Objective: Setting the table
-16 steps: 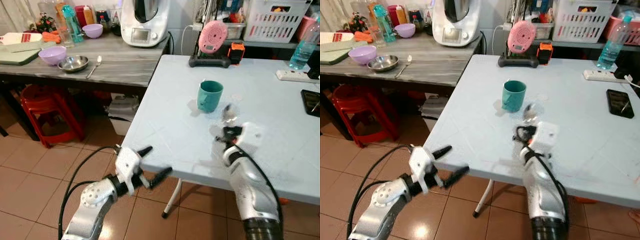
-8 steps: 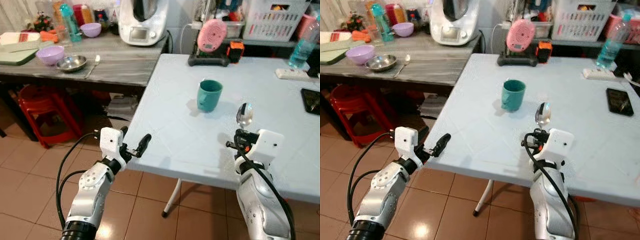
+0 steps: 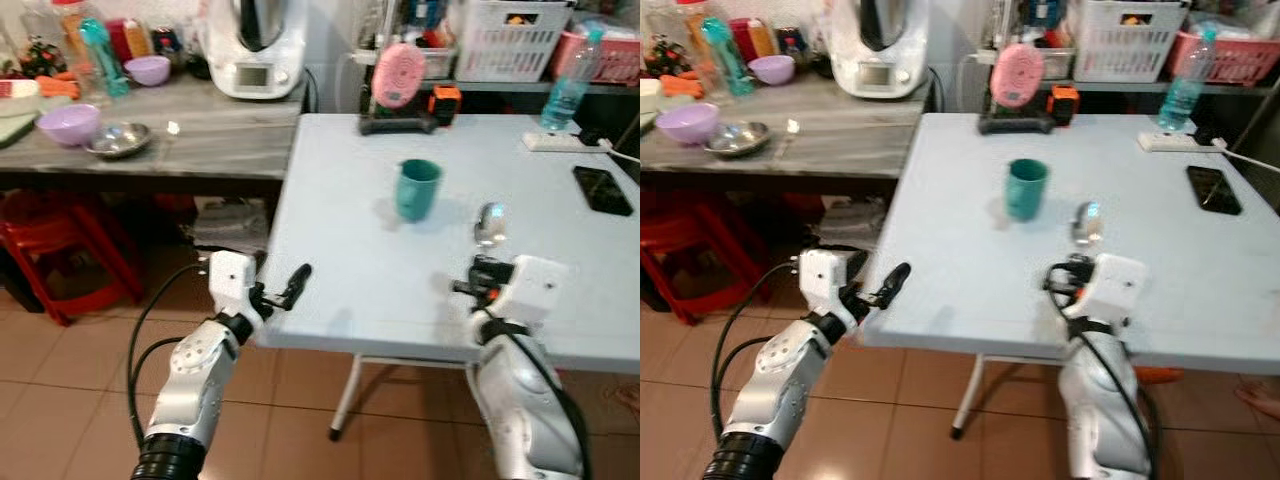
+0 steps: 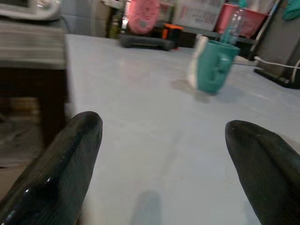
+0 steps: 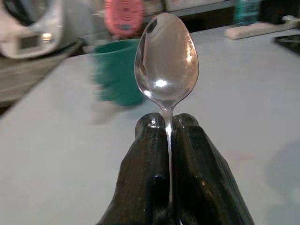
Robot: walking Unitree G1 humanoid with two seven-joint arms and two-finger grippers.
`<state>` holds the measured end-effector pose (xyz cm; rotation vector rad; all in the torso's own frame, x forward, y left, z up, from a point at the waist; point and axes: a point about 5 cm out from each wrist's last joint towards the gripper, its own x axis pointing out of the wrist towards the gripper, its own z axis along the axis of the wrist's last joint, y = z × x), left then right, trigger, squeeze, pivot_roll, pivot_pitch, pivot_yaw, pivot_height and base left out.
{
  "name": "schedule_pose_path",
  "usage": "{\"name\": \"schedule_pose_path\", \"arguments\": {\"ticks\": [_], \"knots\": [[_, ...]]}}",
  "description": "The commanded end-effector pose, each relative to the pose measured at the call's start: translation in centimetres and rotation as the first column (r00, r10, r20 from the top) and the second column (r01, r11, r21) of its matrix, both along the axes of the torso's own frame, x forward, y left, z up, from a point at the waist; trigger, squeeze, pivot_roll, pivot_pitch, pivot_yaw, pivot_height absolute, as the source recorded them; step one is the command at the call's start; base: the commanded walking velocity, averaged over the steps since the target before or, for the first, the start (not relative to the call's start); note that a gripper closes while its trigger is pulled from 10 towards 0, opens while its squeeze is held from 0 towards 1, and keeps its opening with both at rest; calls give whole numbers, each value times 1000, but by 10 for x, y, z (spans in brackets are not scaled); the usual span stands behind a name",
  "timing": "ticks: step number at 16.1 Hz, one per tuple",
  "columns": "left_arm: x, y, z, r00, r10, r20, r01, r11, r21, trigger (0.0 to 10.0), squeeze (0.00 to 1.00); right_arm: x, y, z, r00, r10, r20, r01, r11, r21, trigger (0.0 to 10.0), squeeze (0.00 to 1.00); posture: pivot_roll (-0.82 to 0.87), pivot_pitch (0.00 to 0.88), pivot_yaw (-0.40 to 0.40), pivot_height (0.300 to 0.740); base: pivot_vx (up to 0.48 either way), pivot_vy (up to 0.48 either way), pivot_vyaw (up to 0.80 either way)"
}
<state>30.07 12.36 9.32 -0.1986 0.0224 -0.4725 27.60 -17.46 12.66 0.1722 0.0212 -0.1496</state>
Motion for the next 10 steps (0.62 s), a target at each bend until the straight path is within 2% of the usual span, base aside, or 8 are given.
{"name": "schedule_pose_path", "arguments": {"ticks": [1,10], "knots": [[1,0,0,1000,-4,-7,4,1000,1,10000,0,1,-3,2,1000,-13,9,13,1000,-11,10000,0,-95,0,34,740,0,364,0],[2,0,0,1000,-3,-6,3,1000,6,10000,0,5,-2,6,999,-8,35,9,1000,-20,10000,0,-92,0,37,740,0,381,0]]}}
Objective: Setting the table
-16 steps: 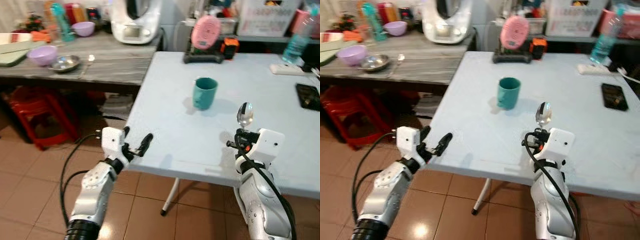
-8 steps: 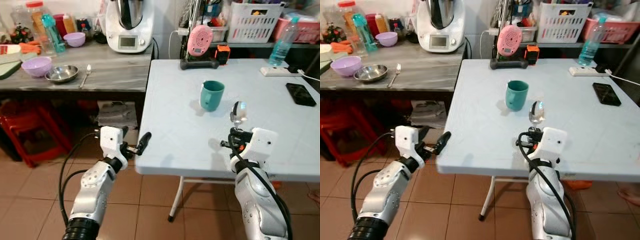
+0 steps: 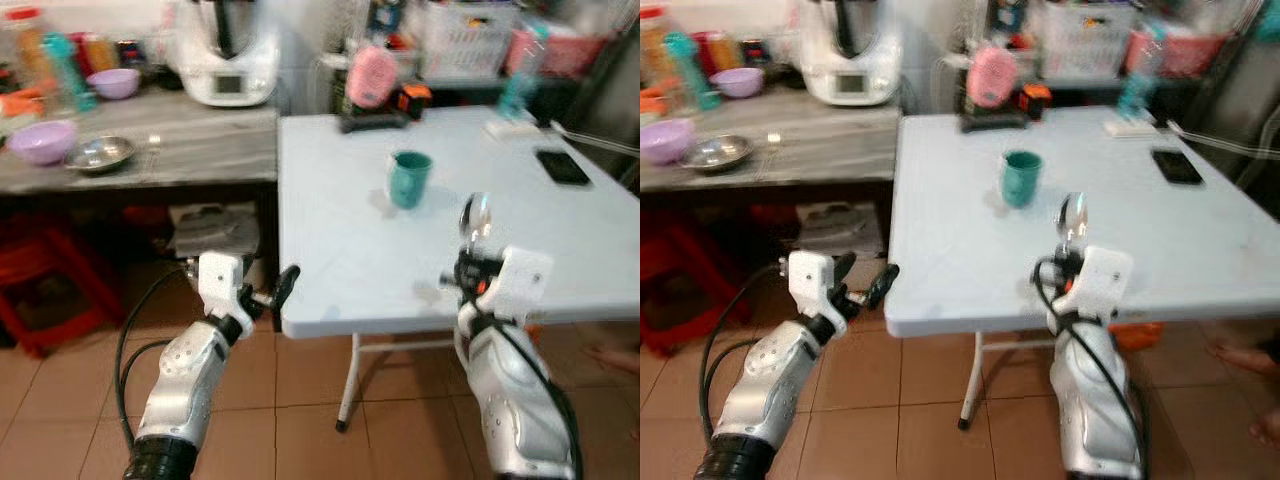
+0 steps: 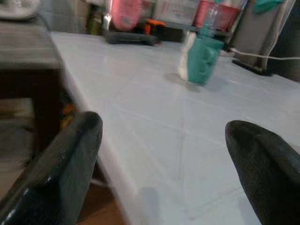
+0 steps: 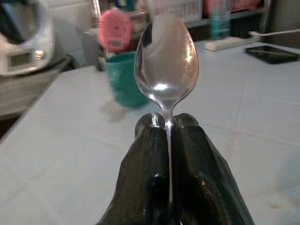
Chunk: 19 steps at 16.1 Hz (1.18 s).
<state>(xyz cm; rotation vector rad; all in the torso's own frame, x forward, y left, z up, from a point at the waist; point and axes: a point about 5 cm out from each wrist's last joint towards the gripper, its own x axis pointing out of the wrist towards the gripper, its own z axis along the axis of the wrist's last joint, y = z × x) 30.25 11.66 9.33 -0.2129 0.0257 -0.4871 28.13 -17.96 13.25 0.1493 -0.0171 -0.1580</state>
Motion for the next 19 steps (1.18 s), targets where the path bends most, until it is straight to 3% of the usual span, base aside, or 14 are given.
{"name": "schedule_pose_path", "arguments": {"ticks": [1,11,19], "knots": [[0,7,0,1000,14,0,-14,1000,20,10000,0,0,2,0,1000,1,3,-1,1000,5,10000,0,-94,0,38,740,0,398,0],[5,12,0,997,77,12,-78,996,47,10000,0,-3,3,-1,999,27,19,-27,1000,-13,10000,0,-95,0,41,740,0,395,0],[8,33,1,970,236,64,-242,964,109,10000,0,-12,-4,-3,999,31,28,-28,996,-80,10000,0,-96,0,40,740,0,396,439]]}}
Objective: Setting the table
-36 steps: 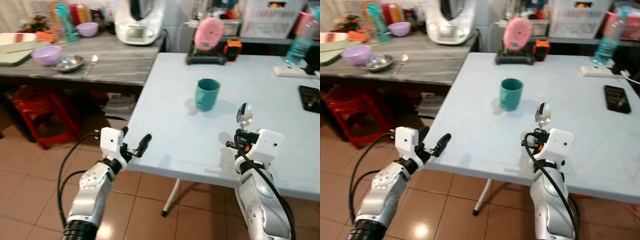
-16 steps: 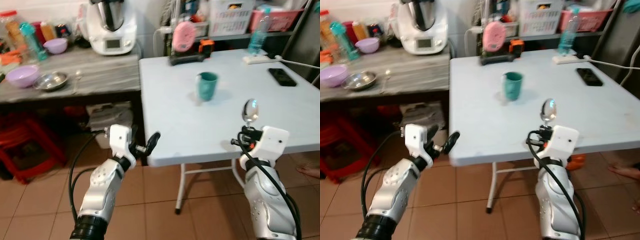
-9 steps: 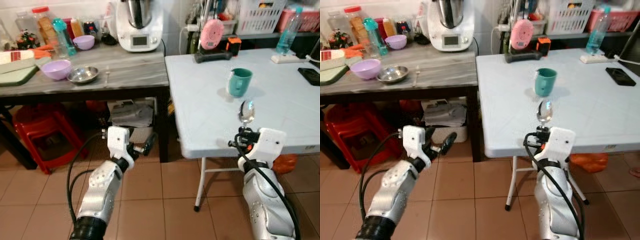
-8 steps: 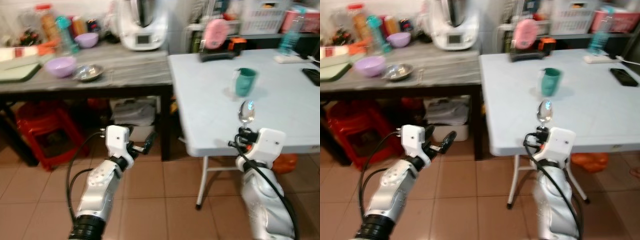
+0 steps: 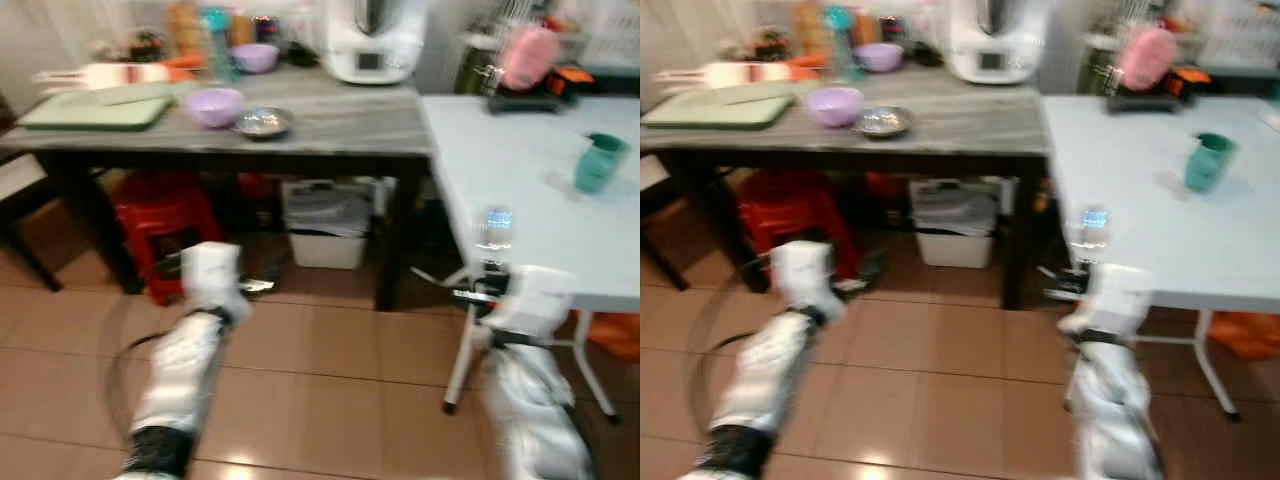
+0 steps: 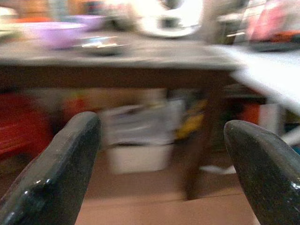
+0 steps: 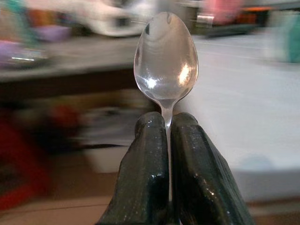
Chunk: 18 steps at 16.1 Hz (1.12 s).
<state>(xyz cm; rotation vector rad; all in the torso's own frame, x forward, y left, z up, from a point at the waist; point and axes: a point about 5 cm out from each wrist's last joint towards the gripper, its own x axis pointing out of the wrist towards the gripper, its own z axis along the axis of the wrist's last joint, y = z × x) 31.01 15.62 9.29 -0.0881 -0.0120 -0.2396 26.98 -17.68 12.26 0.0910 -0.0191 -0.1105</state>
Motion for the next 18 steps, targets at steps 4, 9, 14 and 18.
{"name": "schedule_pose_path", "arguments": {"ticks": [4,9,14,18], "knots": [[-1,-5,-2,1000,15,2,-15,1000,3,10000,0,-1,-5,6,999,-10,33,11,1000,-25,10000,0,-93,0,41,740,0,361,203],[-2,-14,1,998,-66,22,66,997,-25,10000,0,1,-6,8,999,-5,43,7,999,-38,10000,0,-93,0,36,740,0,0,0],[-5,-18,1,995,-92,29,93,995,-38,10000,0,0,-6,8,999,-9,44,11,999,-36,10000,0,-97,0,36,740,271,0,0],[-4,-19,1,995,-99,30,101,994,-44,10000,0,2,-6,8,999,-15,49,17,999,-35,10000,0,-96,0,39,740,393,0,0]]}}
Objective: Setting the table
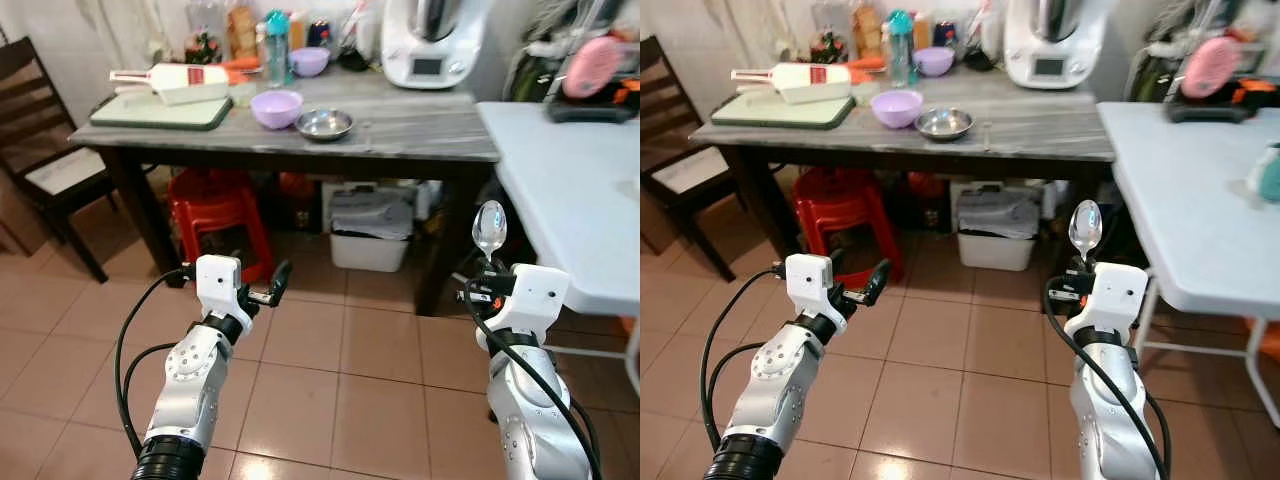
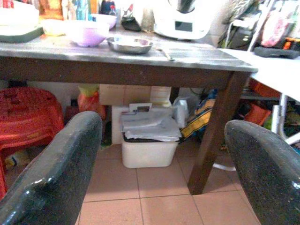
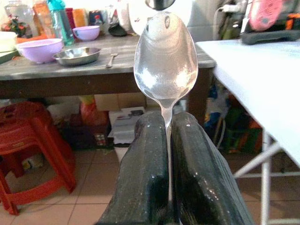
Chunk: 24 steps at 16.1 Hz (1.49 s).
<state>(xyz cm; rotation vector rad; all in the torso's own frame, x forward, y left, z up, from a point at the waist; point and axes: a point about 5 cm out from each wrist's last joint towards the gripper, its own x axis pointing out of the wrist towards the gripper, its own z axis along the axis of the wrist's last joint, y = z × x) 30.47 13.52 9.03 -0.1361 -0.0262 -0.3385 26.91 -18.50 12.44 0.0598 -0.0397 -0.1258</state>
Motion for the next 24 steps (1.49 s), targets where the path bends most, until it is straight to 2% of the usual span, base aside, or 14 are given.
{"name": "schedule_pose_path", "arguments": {"ticks": [1,24], "knots": [[2,1,4,1000,-2,15,2,1000,2,10000,0,3,2,7,1000,1,32,-1,1000,-4,10000,0,-96,0,39,740,398,0,0],[1,-8,3,1000,-28,1,28,1000,-8,10000,0,2,3,4,1000,2,27,-2,1000,-19,10000,0,-107,0,47,740,393,0,0]]}}
